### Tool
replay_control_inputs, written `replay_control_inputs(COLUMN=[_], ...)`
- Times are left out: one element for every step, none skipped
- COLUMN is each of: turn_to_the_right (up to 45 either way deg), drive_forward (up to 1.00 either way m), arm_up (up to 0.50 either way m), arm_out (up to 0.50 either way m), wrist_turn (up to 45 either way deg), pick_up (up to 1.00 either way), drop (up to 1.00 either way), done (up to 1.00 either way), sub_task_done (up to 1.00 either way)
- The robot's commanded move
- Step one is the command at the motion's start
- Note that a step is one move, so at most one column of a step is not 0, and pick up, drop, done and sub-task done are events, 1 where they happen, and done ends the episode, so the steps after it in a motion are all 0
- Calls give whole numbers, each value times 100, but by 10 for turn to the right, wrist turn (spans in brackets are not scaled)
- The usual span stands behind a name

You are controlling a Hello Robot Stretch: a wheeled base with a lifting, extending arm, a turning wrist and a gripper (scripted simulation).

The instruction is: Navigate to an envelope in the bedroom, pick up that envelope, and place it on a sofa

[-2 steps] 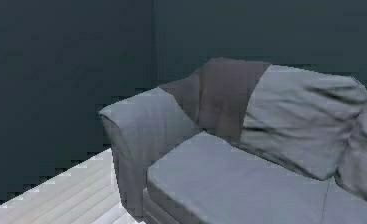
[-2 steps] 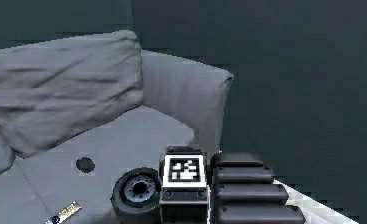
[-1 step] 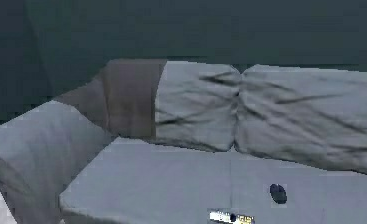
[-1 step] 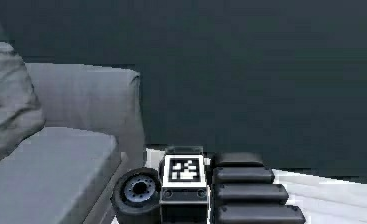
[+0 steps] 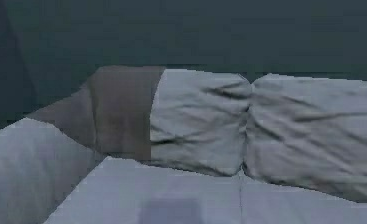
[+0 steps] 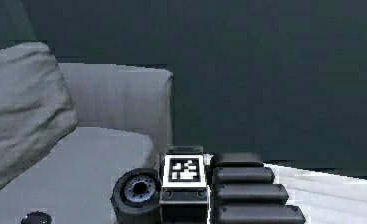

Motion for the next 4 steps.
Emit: replay_control_inputs(turn_to_the_right=[-450,-450,-450,-90], drive_forward=[0,0,0,0], arm_up=[0,0,0,0], arm_out=[0,0,0,0], wrist_turn=[0,0,0,0], pick_up=[0,0,0,0], drop=[0,0,0,0], done=[0,0,0,0], sub_task_done=[0,0,0,0])
